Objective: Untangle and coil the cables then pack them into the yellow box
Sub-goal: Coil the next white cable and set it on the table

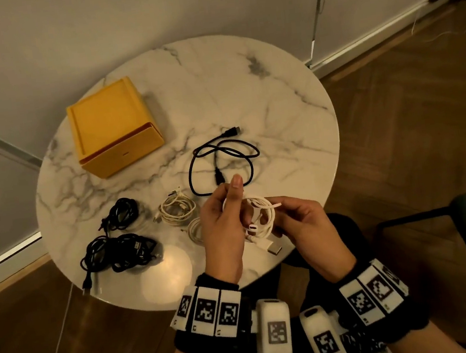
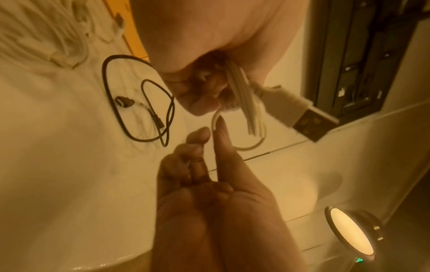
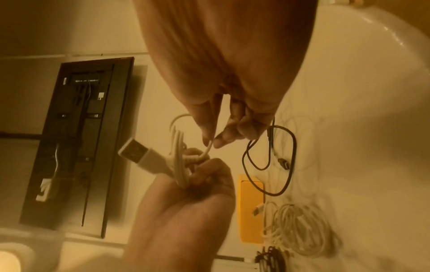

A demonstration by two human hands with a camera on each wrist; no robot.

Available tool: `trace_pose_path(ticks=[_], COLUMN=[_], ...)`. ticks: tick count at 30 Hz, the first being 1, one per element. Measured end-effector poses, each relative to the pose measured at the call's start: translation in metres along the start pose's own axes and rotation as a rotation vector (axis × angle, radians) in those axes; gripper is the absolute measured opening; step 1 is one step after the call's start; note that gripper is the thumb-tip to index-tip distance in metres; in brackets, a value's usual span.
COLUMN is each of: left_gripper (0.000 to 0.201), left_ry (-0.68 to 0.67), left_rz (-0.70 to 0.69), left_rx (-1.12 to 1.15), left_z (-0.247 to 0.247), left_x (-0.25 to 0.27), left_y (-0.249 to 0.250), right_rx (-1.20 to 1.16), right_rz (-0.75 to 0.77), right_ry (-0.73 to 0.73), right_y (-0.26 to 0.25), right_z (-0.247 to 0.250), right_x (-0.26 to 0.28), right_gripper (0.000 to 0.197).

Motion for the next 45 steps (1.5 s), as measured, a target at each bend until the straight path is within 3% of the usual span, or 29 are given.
trace_pose_path(ticks=[3,7,11,14,19,21,23,27,33,38,42,45], left_gripper=[0.035,0.032,0.035,0.036,0.032,0.035,0.035,0.033,0.019,0.026,0.029,0.027], left_ry=[0.022,0.150,0.197,0.191,0.170,0.097,0.005,-0.014,-0.052,-0.095,-0.192,-0.099], left_rz=[0.000,0.004,-0.151,-0.256,-0.157,-0.091,-0.036,-0.111,-0.068,-0.052,0.086,0.063], left_rx=[0.000,0.057,-0.051,-0.152,0.066,0.058,0.050,-0.071,-0.076,-0.094,-0.088,-0.103], left_z=[0.005,0.019,0.032,0.031,0.012,0.005,0.000,0.000,0.006,0.013,0.012,0.019], left_x=[0.001,-0.002,-0.008,-0.007,-0.005,-0.012,-0.017,-0.018,-0.014,-0.009,0.003,0.005], left_y=[-0.003,-0.005,0.014,0.027,0.020,0.016,0.015,0.026,0.026,0.023,0.008,0.003], right_rx=[-0.109,-0.197,-0.247,-0.208,-0.243,-0.336,-0.382,-0.119,0.179,0.309,0.676,0.882], right_rz=[-0.044,-0.123,-0.221,-0.230,-0.119,-0.102,-0.109,-0.129,-0.116,-0.128,0.010,0.130], right_ry=[-0.017,-0.107,-0.166,-0.201,-0.187,-0.152,-0.145,-0.192,-0.155,-0.074,0.102,0.120], right_y=[-0.003,-0.001,0.004,-0.004,-0.022,-0.030,-0.034,-0.037,-0.033,-0.039,-0.060,-0.070], right_z=[-0.006,-0.022,-0.031,-0.038,-0.047,-0.041,-0.036,-0.033,-0.015,0.001,0.028,0.021], right_x=[-0.001,0.003,0.013,0.015,0.009,0.008,0.008,0.005,-0.005,-0.003,-0.004,-0.001], right_gripper=[0.026,0.020,0.046,0.042,0.033,0.013,0.009,0.023,0.010,0.033,0.017,0.019])
Point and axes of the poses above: each hand's wrist, its own x-axis away from the middle knuckle, its own z-axis out of the back of the hand, y = z × x, the point moved 9 cm from there along -x, towards the middle knuckle, and after that the axes turned 11 degrees about x, right-handed, at the moved point
